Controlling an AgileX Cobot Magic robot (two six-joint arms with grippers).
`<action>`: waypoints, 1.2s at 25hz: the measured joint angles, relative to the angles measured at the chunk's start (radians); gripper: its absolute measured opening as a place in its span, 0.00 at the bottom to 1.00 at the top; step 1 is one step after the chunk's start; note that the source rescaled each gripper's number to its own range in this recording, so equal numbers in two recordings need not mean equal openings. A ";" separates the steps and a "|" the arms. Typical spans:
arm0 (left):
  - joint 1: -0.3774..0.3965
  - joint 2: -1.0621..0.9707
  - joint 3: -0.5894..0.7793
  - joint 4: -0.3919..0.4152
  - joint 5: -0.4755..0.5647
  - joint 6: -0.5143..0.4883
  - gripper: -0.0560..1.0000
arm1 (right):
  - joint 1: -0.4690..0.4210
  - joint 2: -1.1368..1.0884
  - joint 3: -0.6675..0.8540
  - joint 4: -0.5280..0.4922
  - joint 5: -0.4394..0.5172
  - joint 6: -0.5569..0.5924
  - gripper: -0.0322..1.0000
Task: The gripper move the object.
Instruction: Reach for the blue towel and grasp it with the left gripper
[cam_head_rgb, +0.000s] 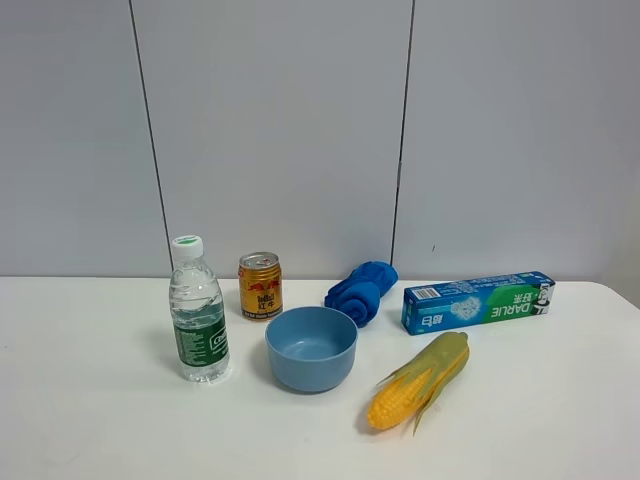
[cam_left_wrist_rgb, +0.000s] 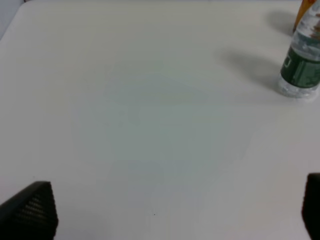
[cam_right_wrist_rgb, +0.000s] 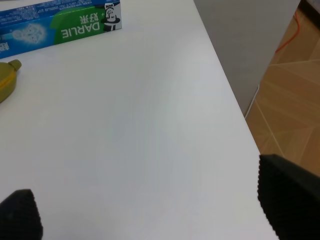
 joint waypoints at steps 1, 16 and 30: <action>0.000 0.000 0.000 0.000 0.000 0.000 1.00 | 0.000 0.000 0.000 0.000 0.000 0.000 1.00; 0.000 0.025 -0.038 -0.074 0.001 0.016 1.00 | 0.000 0.000 0.000 0.000 0.000 0.000 1.00; 0.000 0.547 -0.470 -0.147 -0.041 0.139 1.00 | 0.000 0.000 0.000 0.000 0.000 0.000 1.00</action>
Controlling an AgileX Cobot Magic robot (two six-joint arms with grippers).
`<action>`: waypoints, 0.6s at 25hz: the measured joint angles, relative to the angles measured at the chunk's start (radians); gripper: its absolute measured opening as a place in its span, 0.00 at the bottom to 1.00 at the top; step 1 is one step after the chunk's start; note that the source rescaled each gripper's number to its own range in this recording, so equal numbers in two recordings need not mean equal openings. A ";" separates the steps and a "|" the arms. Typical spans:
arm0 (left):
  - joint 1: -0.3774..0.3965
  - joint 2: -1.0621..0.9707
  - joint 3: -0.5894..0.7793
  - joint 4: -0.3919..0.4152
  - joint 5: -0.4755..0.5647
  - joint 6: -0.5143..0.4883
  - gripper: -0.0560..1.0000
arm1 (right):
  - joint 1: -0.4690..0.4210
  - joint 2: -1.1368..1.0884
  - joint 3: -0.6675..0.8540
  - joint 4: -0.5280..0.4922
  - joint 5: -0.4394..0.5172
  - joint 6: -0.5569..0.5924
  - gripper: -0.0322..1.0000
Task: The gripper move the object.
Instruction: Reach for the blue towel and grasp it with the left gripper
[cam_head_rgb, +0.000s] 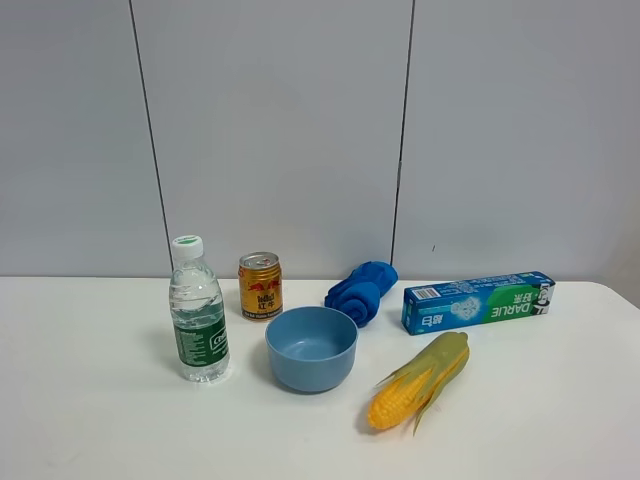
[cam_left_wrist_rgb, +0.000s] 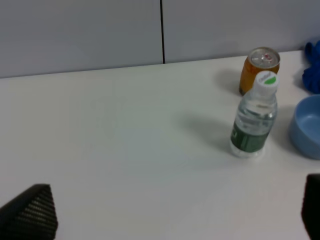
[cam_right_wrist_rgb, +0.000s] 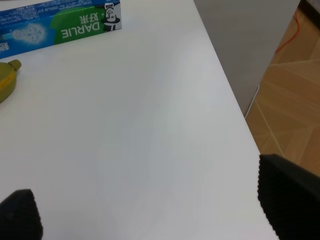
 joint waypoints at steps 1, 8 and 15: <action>0.000 0.052 -0.035 -0.013 0.000 0.002 1.00 | 0.000 0.000 0.000 0.000 0.000 0.000 1.00; -0.015 0.399 -0.282 -0.082 0.000 0.016 1.00 | 0.000 0.000 0.000 0.000 0.000 0.000 1.00; -0.207 0.730 -0.576 -0.054 -0.001 0.015 1.00 | 0.000 0.000 0.000 0.000 0.000 0.000 1.00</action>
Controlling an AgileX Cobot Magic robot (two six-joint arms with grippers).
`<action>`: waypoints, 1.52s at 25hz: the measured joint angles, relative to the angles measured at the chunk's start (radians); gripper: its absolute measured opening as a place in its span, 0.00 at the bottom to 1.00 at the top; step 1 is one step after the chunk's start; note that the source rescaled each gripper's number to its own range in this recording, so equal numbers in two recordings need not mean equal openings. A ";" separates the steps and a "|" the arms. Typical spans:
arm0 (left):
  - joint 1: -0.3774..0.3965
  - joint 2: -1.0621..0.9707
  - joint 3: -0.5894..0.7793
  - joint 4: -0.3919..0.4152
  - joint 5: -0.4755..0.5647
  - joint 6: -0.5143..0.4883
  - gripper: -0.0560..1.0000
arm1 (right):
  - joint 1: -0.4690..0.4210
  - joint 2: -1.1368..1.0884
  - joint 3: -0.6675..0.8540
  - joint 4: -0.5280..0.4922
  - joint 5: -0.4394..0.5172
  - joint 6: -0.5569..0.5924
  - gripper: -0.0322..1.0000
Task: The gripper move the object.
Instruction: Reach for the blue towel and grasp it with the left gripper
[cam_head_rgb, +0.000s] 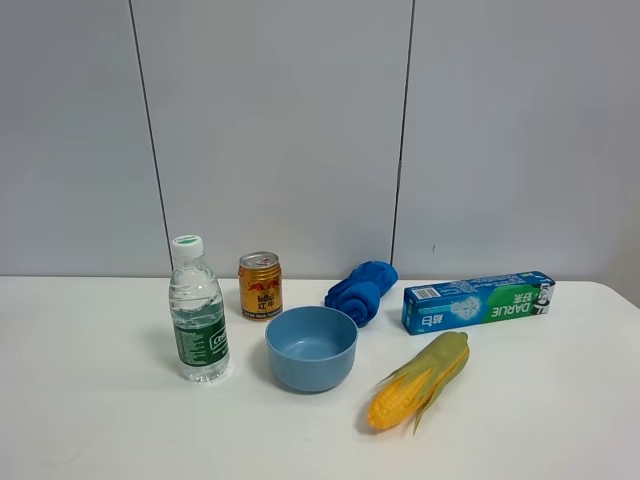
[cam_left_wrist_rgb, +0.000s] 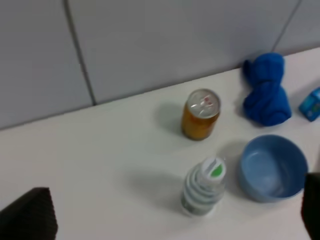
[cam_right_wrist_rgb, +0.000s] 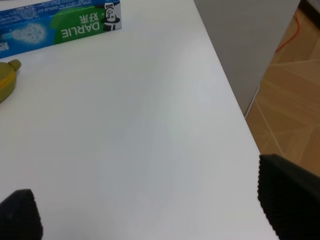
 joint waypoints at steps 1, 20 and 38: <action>-0.036 0.043 -0.042 0.012 0.000 -0.004 1.00 | 0.000 0.000 0.000 0.000 0.000 0.000 1.00; -0.491 0.686 -0.575 0.057 -0.002 -0.056 1.00 | 0.000 0.000 0.000 0.000 0.000 0.000 1.00; -0.515 0.943 -0.581 0.107 -0.266 -0.083 1.00 | 0.000 0.000 0.000 0.000 0.000 0.000 1.00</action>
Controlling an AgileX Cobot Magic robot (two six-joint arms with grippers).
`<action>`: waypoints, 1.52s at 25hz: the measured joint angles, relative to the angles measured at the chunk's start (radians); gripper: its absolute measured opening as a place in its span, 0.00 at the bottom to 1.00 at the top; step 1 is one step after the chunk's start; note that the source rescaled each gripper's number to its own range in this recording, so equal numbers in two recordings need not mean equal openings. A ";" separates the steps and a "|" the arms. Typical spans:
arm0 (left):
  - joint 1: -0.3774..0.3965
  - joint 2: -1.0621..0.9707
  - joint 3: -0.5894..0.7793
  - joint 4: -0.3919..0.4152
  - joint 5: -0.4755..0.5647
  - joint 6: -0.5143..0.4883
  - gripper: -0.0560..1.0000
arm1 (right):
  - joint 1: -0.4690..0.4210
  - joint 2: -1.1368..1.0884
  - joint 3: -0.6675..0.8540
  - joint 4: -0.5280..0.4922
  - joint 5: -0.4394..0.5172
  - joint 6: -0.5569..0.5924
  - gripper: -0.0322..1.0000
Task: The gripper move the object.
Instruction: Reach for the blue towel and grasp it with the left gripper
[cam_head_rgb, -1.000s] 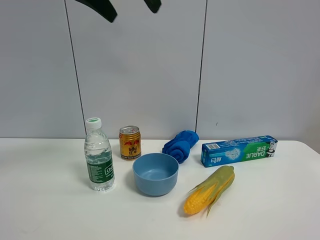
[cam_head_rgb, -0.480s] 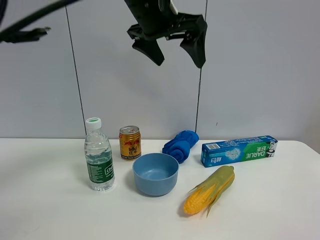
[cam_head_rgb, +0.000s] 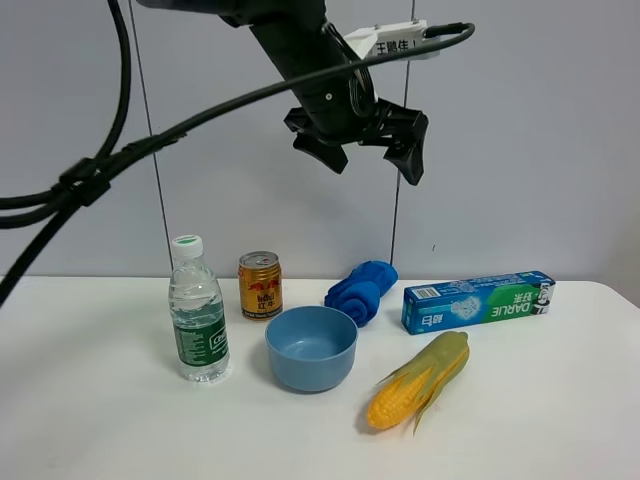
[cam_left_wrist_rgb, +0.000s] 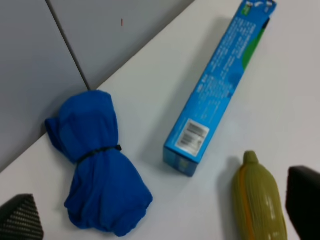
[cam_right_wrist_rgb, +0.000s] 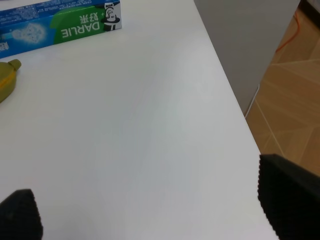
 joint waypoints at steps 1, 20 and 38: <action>0.000 0.014 0.000 0.000 -0.011 -0.015 1.00 | 0.000 0.000 0.000 0.000 0.000 0.000 1.00; 0.047 0.190 0.000 0.000 -0.250 -0.061 1.00 | 0.000 0.000 0.000 0.000 0.000 0.000 1.00; 0.054 0.306 0.000 -0.008 -0.448 -0.079 1.00 | 0.000 0.000 0.000 0.000 0.000 0.000 1.00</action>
